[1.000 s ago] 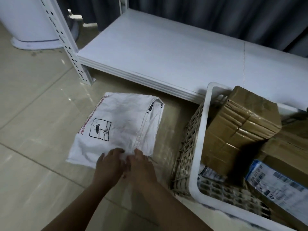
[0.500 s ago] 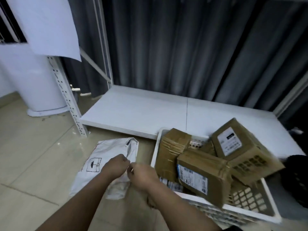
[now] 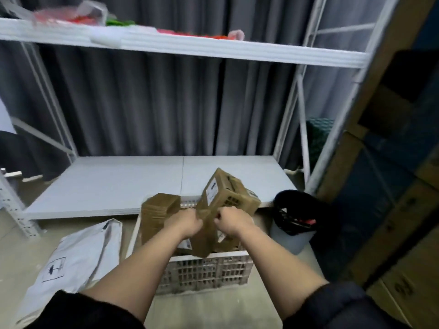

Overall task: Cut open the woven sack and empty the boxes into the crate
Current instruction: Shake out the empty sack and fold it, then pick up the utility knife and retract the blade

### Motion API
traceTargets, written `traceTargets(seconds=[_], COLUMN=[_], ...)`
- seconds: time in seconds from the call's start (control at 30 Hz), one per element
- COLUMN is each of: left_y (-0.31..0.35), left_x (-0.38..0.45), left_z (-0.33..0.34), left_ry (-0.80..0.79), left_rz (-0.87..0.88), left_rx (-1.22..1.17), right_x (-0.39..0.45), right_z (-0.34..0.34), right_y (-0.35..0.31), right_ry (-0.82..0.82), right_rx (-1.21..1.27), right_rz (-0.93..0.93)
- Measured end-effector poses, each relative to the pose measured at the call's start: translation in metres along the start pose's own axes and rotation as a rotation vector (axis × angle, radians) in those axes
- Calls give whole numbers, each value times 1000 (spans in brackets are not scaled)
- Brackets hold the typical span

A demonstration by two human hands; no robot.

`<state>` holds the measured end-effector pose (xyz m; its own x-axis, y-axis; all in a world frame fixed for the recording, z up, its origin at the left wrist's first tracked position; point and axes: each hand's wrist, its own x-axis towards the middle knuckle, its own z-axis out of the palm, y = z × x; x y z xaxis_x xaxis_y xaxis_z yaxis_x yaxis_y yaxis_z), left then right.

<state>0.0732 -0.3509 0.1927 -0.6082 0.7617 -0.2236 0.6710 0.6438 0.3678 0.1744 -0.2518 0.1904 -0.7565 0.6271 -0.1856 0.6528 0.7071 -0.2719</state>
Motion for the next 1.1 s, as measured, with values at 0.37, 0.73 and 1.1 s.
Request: traceTargets(seconds=[0.37, 0.73, 1.1], left_y=[127, 92, 33], left_x=[16, 63, 97], left_z=[142, 298, 379], left_ry=[-269, -499, -592], left_rz=[131, 106, 47], left_rx=[67, 62, -7], right_x=[-47, -1, 30], right_z=[74, 236, 350], right_y=[202, 300, 347], right_ry=[-141, -302, -126], right_rx=[84, 218, 208], right_rz=[436, 798, 1052])
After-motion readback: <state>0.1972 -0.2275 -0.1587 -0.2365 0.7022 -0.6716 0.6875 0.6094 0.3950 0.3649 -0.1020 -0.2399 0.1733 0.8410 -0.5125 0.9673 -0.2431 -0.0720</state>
